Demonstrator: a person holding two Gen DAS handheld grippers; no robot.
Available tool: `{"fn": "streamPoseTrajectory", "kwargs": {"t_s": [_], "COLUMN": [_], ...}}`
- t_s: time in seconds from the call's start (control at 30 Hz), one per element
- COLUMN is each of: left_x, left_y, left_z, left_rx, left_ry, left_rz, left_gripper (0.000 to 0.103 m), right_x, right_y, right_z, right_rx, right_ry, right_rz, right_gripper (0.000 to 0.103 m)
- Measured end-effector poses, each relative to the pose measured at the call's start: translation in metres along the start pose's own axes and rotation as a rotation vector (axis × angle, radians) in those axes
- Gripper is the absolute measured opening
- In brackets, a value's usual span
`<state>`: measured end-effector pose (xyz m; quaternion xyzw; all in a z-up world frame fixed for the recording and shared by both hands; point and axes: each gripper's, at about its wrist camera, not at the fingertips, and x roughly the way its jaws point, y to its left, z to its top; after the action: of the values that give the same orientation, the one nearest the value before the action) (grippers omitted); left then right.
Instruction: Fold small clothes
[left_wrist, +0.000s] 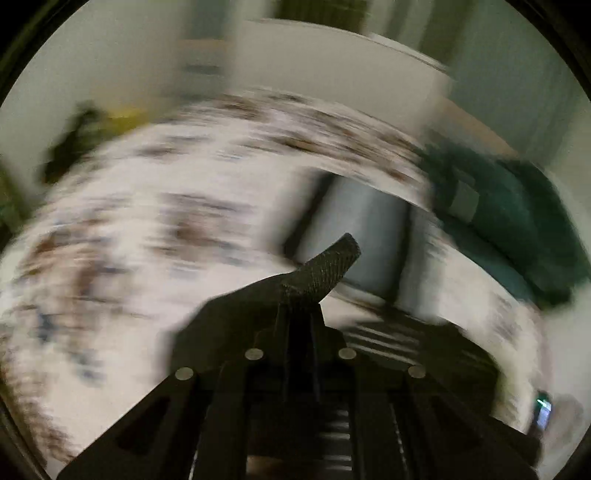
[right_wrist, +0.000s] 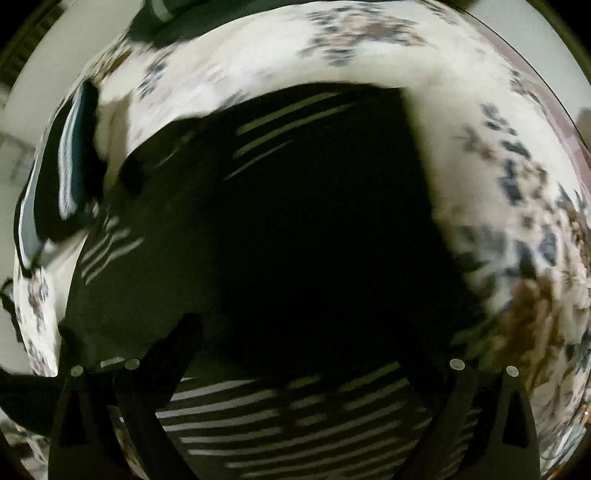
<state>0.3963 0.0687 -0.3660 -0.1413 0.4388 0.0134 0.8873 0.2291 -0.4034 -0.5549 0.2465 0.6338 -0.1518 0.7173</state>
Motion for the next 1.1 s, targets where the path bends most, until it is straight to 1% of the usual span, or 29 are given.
{"fn": "streamPoseTrajectory", "kwargs": {"t_s": [0.07, 0.1, 0.13, 0.17, 0.2, 0.23, 0.3, 0.37, 0.43, 0.47, 0.5, 0.53, 0.57, 0.6, 0.63, 0.67, 0.7, 0.73, 0.77, 0.8, 0.87, 0.93, 1.0, 1.03, 1.07, 1.1], "left_x": [0.028, 0.043, 0.058, 0.072, 0.082, 0.094, 0.107, 0.120, 0.124, 0.124, 0.121, 0.116, 0.112, 0.108, 0.098, 0.090, 0.088, 0.082, 0.078, 0.076, 0.067, 0.065, 0.065, 0.066, 0.069, 0.070], "left_y": [-0.085, -0.122, -0.163, -0.203, -0.233, -0.270, -0.312, -0.340, -0.353, -0.355, -0.351, -0.346, -0.330, -0.315, -0.290, -0.267, -0.243, -0.211, -0.178, -0.153, -0.088, -0.042, -0.010, 0.002, 0.008, 0.013], "left_z": [-0.023, -0.036, -0.052, -0.069, -0.081, -0.100, -0.123, -0.140, -0.154, -0.156, -0.156, -0.156, -0.154, -0.153, -0.152, -0.152, -0.154, -0.157, -0.161, -0.165, -0.182, -0.203, -0.225, -0.235, -0.244, -0.251], "left_rx": [0.047, 0.058, 0.079, 0.113, 0.142, 0.181, 0.222, 0.251, 0.287, 0.302, 0.317, 0.340, 0.362, 0.378, 0.392, 0.398, 0.401, 0.397, 0.383, 0.364, 0.307, 0.273, 0.236, 0.220, 0.205, 0.195], "left_ry": [0.082, 0.133, 0.183, 0.226, 0.254, 0.301, 0.359, 0.406, 0.429, 0.418, 0.402, 0.378, 0.355, 0.336, 0.308, 0.295, 0.288, 0.286, 0.295, 0.309, 0.349, 0.398, 0.437, 0.454, 0.470, 0.481], "left_rz": [-0.115, -0.169, -0.216, -0.259, -0.282, -0.307, -0.318, -0.313, -0.253, -0.232, -0.211, -0.173, -0.139, -0.113, -0.070, -0.029, 0.015, 0.081, 0.155, 0.207, 0.299, 0.379, 0.424, 0.426, 0.408, 0.396], "left_gripper": [0.007, 0.007, 0.007, 0.007, 0.007, 0.007, 0.008, 0.011, 0.011, 0.011, 0.012, 0.016, 0.031, 0.052, 0.063, 0.078, 0.079, 0.079, 0.080, 0.080, 0.080, 0.080, 0.080, 0.080, 0.080, 0.084], "right_x": [-0.003, -0.005, -0.007, -0.009, -0.011, -0.013, -0.018, -0.023, -0.027, -0.029, -0.032, -0.035, -0.038, -0.041, -0.046, -0.049, -0.045, -0.043, -0.036, -0.031, -0.018, 0.006, 0.031, 0.046, 0.057, 0.072], "right_y": [-0.038, -0.058, -0.066, -0.084, -0.103, -0.121, -0.154, -0.181, -0.199, -0.206, -0.214, -0.221, -0.227, -0.231, -0.233, -0.235, -0.234, -0.231, -0.224, -0.217, -0.201, -0.175, -0.151, -0.137, -0.126, -0.112], "right_z": [0.011, 0.017, 0.027, 0.032, 0.036, 0.035, 0.033, 0.030, 0.028, 0.027, 0.026, 0.024, 0.023, 0.022, 0.023, 0.024, 0.026, 0.032, 0.041, 0.053, 0.078, 0.117, 0.150, 0.166, 0.176, 0.188], "right_rx": [0.036, 0.048, 0.056, 0.068, 0.088, 0.106, 0.155, 0.187, 0.202, 0.203, 0.204, 0.204, 0.204, 0.206, 0.211, 0.218, 0.221, 0.224, 0.222, 0.220, 0.216, 0.180, 0.142, 0.116, 0.104, 0.091], "right_ry": [0.008, 0.012, 0.013, 0.014, 0.019, 0.025, 0.038, 0.052, 0.078, 0.094, 0.110, 0.123, 0.132, 0.137, 0.138, 0.146, 0.158, 0.172, 0.183, 0.190, 0.194, 0.191, 0.191, 0.212, 0.229, 0.261], "right_rz": [-0.012, -0.043, -0.065, -0.085, -0.103, -0.108, -0.089, -0.053, -0.008, 0.012, 0.040, 0.069, 0.094, 0.122, 0.151, 0.200, 0.236, 0.284, 0.333, 0.384, 0.428, 0.479, 0.476, 0.477, 0.481, 0.497], "right_gripper": [0.101, 0.101, 0.101, 0.101, 0.101, 0.101, 0.101, 0.101, 0.101, 0.101, 0.101, 0.101, 0.101, 0.101, 0.101, 0.101, 0.101, 0.101, 0.101, 0.101, 0.101, 0.100, 0.100, 0.100, 0.098, 0.090]}}
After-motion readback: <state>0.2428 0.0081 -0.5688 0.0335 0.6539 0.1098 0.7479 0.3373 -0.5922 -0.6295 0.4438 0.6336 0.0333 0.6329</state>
